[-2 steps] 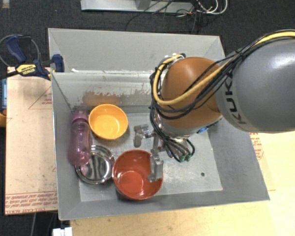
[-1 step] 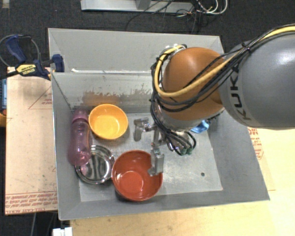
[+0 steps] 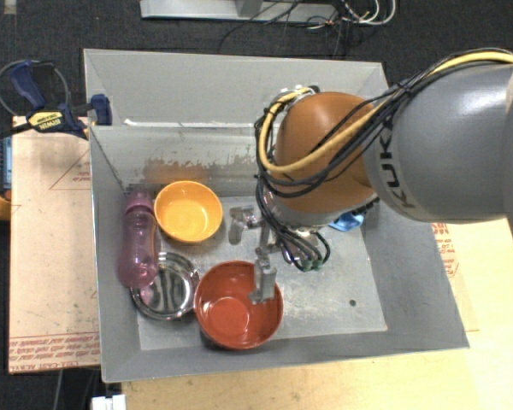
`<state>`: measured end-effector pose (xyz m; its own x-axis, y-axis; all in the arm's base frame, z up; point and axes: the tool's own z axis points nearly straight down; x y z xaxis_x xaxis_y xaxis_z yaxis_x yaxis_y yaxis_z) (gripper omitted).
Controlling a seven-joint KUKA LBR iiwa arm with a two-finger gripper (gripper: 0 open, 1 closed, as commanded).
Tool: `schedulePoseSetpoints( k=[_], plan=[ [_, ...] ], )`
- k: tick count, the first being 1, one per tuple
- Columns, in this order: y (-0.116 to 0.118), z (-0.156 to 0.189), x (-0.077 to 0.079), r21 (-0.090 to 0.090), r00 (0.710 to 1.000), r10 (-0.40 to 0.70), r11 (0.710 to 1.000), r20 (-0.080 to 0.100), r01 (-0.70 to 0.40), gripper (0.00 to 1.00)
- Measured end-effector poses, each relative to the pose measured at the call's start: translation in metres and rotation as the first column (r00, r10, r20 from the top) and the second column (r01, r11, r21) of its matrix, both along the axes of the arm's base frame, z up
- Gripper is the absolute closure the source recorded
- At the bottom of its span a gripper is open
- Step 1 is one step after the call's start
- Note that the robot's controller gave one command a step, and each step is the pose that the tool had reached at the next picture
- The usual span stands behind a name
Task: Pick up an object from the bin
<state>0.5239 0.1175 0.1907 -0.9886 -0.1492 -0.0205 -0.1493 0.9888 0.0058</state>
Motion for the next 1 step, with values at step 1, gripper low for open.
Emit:
schedulePoseSetpoints(
  k=[1],
  plan=[
    [0.0306, -0.0046, -0.0069, -0.008, 0.923, 0.384, 0.923, 0.002, -0.384, 0.00]
  ],
)
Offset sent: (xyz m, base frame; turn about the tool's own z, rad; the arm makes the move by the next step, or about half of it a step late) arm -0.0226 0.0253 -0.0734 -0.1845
